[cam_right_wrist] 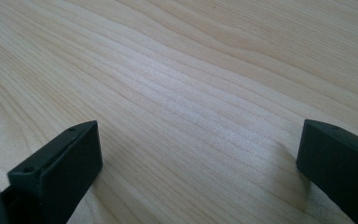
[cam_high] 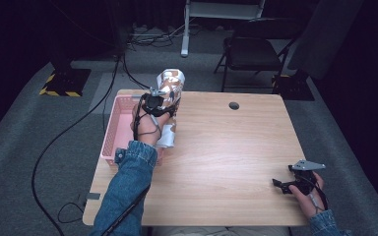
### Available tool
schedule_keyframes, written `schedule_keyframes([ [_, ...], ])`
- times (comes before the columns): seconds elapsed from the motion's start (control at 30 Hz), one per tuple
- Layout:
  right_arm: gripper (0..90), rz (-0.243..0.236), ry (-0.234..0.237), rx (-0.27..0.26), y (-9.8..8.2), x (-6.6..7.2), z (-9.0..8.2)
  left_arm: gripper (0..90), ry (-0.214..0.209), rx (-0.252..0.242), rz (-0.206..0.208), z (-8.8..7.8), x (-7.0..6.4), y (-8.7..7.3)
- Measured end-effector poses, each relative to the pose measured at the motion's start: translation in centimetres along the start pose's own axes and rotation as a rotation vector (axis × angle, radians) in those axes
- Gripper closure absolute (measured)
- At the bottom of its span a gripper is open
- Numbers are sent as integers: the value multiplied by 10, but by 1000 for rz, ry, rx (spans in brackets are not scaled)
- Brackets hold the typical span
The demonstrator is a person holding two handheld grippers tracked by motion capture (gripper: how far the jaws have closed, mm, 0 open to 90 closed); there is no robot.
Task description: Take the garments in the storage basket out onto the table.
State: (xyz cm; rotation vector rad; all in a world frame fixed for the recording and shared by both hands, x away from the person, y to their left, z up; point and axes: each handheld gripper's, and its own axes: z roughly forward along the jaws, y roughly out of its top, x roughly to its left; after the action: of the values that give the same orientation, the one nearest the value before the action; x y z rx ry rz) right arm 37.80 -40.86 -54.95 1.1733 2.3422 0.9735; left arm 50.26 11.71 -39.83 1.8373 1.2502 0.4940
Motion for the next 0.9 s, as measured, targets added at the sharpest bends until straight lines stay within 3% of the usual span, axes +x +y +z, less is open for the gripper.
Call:
schedule_keyframes([
  [0.53,0,0,0,0,0,0,0,578,-36,-35,14,9,-25,7],
  [0.9,0,0,0,0,0,0,0,577,-57,-52,15,20,-36,3],
])
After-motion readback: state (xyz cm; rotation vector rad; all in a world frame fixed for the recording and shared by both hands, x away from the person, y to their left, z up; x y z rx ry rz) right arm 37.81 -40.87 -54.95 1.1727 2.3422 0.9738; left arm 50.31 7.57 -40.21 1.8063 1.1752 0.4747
